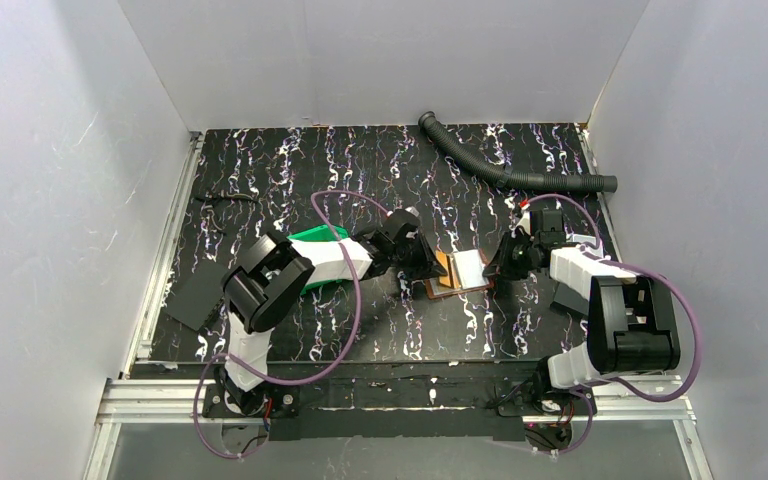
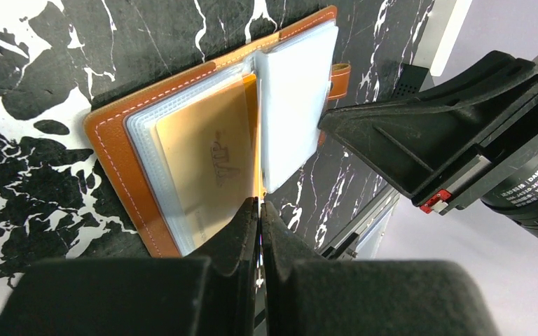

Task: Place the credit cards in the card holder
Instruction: Insert the credit card into the card holder.

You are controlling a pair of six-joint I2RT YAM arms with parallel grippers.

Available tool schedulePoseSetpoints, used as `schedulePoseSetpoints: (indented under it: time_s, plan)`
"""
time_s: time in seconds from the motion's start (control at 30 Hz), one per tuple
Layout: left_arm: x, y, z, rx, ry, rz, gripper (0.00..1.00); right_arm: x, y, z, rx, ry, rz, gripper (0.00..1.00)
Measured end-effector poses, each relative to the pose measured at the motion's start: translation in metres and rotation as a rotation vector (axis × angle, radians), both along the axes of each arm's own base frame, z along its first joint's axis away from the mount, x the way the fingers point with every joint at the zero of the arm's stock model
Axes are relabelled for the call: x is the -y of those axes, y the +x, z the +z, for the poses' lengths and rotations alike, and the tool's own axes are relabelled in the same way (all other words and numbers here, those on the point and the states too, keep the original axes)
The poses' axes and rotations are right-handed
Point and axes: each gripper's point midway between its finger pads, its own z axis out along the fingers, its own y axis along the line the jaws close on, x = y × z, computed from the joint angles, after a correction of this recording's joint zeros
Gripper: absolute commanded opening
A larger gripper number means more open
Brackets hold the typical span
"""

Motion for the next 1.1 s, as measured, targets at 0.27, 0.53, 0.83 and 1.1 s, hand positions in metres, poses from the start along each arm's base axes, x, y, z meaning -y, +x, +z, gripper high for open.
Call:
schedulePoseSetpoints:
  time_s: [0.27,0.53,0.83,1.1]
  plan:
    - [-0.001,-0.01,-0.009,0.0,-0.006,-0.022,0.0,-0.004,0.0,-0.001,0.0,0.032,0.012,0.09]
    - [-0.001,-0.013,-0.009,0.014,-0.025,-0.04,0.0,-0.007,0.0,-0.001,0.004,0.045,0.02,0.09]
    - [-0.003,-0.015,-0.009,0.021,-0.034,-0.04,0.0,-0.008,0.0,-0.001,0.005,0.051,0.025,0.08]
    - [-0.008,-0.018,0.0,0.046,-0.042,-0.042,0.0,-0.008,0.0,-0.001,0.007,0.053,0.029,0.08]
